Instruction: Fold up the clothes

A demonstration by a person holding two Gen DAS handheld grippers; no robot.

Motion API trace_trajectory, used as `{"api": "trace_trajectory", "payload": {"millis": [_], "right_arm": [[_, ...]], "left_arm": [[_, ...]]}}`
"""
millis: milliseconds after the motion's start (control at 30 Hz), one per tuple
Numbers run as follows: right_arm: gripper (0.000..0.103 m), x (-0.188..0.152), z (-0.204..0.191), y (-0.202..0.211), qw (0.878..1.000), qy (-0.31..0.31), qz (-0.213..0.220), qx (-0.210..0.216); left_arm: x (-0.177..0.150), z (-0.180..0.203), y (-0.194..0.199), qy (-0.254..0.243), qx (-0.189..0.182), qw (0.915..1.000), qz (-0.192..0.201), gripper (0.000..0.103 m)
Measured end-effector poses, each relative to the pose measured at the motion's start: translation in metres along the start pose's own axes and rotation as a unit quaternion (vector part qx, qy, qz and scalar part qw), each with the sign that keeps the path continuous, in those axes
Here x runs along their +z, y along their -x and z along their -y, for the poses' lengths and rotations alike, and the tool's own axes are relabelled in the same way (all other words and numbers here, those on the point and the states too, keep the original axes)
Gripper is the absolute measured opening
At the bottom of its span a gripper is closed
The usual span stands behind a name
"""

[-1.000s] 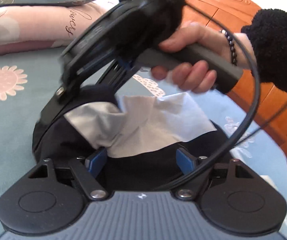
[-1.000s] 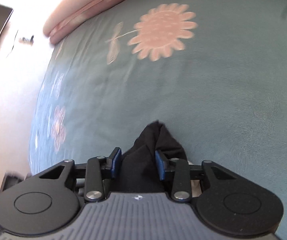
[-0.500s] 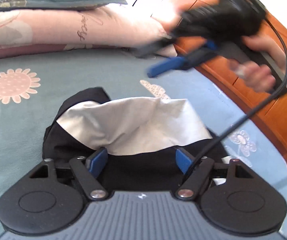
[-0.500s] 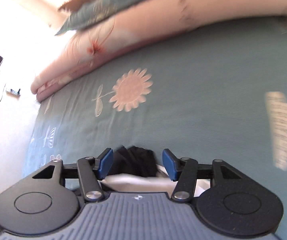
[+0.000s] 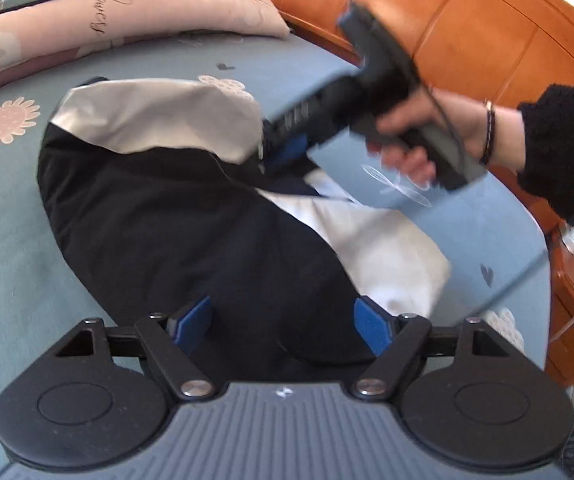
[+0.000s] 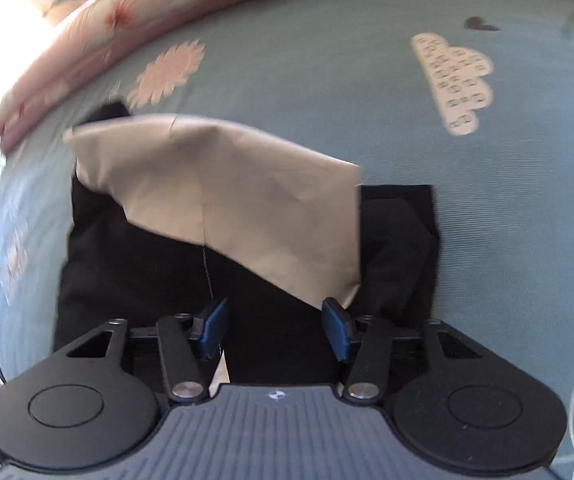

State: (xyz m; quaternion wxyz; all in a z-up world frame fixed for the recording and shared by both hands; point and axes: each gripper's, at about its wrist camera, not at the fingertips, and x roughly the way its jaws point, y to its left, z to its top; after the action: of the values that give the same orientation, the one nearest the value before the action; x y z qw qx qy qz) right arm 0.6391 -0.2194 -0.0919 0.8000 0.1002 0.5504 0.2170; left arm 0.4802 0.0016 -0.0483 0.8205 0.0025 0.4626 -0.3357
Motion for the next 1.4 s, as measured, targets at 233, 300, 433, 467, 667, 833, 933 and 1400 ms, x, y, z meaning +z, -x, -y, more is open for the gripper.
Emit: {"api": "trace_trajectory", "payload": {"millis": [233,300,433,467,667,833,933,1400], "right_arm": [[0.056,-0.065,0.02,0.085,0.999,-0.039,0.016,0.028],[0.056,-0.104,0.021,0.089,0.997,-0.067,0.004,0.029],[0.029,-0.168,0.013,0.085,0.992,-0.12,0.016,0.027],[0.023,-0.176,0.012,0.086,0.992,-0.124,0.028,0.027],[0.007,-0.205,0.027,0.085,0.981,-0.172,0.079,0.049],[0.003,-0.211,0.025,0.081,0.992,-0.116,0.054,0.008],[0.002,-0.213,0.018,0.071,0.996,-0.083,0.03,-0.031],[0.014,-0.191,-0.039,0.104,0.99,-0.037,0.075,-0.109]], "left_arm": [[0.001,0.011,0.041,-0.004,-0.062,0.9975,-0.034,0.079],[0.009,0.007,0.05,0.0,-0.056,0.9983,-0.015,0.08],[0.051,0.009,0.04,-0.057,0.003,0.9971,0.05,0.08],[0.066,0.009,0.028,-0.076,0.018,0.9946,0.069,0.08],[0.143,-0.012,-0.1,-0.133,0.106,0.9843,0.049,0.078],[0.149,-0.034,-0.178,-0.137,0.127,0.982,-0.026,0.078],[0.148,-0.034,-0.194,-0.137,0.124,0.9821,-0.036,0.081],[0.149,-0.003,-0.096,-0.1,0.07,0.9924,-0.012,0.079]]}}
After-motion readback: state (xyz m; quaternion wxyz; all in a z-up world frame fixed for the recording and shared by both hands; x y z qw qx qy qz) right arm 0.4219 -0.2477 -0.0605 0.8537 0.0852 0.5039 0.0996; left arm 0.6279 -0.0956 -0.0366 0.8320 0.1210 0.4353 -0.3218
